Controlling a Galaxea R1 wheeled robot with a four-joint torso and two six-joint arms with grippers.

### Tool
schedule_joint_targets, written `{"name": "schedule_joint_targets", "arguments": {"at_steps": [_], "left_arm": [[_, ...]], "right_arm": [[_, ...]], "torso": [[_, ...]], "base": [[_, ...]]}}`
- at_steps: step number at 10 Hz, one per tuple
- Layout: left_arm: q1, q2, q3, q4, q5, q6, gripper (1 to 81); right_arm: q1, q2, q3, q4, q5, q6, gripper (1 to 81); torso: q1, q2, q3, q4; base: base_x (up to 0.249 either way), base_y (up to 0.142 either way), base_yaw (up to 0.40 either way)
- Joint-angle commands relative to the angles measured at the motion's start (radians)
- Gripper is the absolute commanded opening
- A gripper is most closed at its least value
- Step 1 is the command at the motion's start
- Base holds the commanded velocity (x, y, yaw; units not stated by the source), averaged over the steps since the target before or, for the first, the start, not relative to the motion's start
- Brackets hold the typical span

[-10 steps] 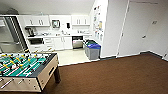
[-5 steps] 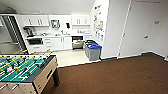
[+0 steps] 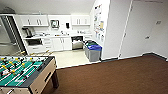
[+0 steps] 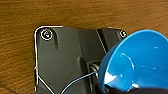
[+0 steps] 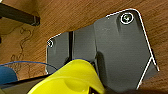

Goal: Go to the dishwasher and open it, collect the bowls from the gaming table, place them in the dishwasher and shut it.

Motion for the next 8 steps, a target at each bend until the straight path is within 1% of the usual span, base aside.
{"name": "schedule_joint_targets", "arguments": {"at_steps": [1,3,8], "left_arm": [[-0.031,-0.021,0.006,0.01,0.029,0.003,1.0],[-0.031,-0.022,0.006,0.01,0.027,0.001,1.0],[-0.031,-0.024,0.006,0.01,0.028,0.001,1.0]], "right_arm": [[0.035,-0.018,0.007,-0.013,-0.031,-0.001,1.0],[0.035,-0.018,0.007,-0.013,-0.031,-0.001,1.0],[0.033,-0.018,0.007,-0.013,-0.031,-0.003,1.0]], "torso": [[0.0,0.0,0.0,0.0],[0.0,0.0,0.0,0.0],[0.0,0.0,0.0,0.0]], "base": [[0.125,0.061,0.0],[0.124,0.07,0.0],[0.123,0.0,0.0]]}}
